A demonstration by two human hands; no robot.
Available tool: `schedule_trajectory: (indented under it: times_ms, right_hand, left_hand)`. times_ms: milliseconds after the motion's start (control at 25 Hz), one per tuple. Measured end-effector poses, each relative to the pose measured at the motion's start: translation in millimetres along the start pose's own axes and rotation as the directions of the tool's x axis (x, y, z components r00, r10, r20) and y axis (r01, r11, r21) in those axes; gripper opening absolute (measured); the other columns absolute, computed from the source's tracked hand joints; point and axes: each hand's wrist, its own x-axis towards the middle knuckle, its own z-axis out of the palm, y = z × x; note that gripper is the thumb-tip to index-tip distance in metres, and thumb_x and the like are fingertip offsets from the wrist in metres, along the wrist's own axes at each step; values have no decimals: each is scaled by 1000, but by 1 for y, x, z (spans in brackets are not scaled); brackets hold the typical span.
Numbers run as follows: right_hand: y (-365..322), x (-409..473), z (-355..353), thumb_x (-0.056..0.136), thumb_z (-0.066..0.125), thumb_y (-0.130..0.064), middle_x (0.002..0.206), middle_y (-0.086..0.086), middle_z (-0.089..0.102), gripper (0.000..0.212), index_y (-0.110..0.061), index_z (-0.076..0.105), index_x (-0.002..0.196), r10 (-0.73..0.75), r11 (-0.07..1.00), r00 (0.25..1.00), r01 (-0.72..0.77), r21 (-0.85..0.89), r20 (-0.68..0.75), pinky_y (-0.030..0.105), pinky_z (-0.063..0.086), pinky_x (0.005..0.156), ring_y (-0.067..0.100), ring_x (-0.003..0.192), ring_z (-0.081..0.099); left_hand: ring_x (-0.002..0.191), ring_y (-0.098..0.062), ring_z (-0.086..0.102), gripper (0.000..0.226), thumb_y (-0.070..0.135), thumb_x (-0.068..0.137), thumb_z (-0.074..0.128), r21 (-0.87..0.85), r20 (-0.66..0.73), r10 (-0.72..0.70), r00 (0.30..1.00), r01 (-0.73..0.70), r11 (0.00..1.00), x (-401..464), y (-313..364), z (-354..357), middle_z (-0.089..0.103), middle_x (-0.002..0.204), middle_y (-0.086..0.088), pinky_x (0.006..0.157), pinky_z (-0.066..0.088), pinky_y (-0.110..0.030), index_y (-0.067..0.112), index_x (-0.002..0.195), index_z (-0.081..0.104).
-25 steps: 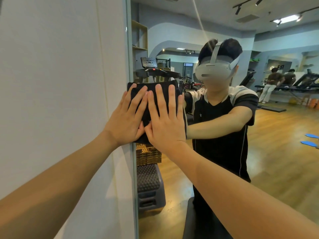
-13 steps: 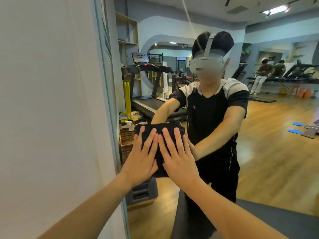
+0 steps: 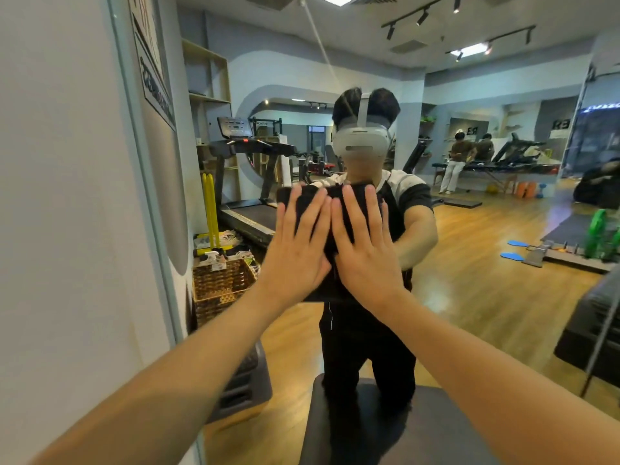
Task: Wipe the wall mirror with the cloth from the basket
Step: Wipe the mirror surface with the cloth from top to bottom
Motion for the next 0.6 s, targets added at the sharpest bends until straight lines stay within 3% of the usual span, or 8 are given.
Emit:
schedule_trajectory:
  times_ms: [120,280,440,600]
  right_hand:
    - [-27,26,4,107,48,-20,167,22,23,57,-4,31,160,42,998,999,-40,39,-34,65,22,122,47,155,15]
    - [-47,-20,15,106,52,-21,167,18,27,57,-7,34,159,-11,996,1000,11,91,2,61,19,125,44,155,17]
    - [-23,-115,8,106,54,-24,167,16,27,59,-9,34,159,-63,995,993,55,88,99,61,24,124,41,155,20]
    - [51,-183,-24,106,55,-21,168,16,24,57,-8,36,159,-44,999,988,42,19,150,61,33,120,41,155,21]
  left_hand:
    - [157,-44,-3,79,25,97,47,-20,-34,10,999,-11,1000,4,-35,-9,10,171,-17,127,6,-61,4,163,8]
    - [155,-50,2,73,27,99,39,-42,-17,1,1000,-2,999,-53,-28,14,11,168,-22,124,11,-66,0,162,12]
    - [152,-57,5,76,32,102,35,-42,47,0,999,2,999,-111,46,54,-3,168,-26,121,15,-71,-4,161,4]
    - [151,-58,7,74,33,104,35,-121,126,-15,992,30,992,-113,155,89,-2,168,-28,121,11,-72,-5,160,6]
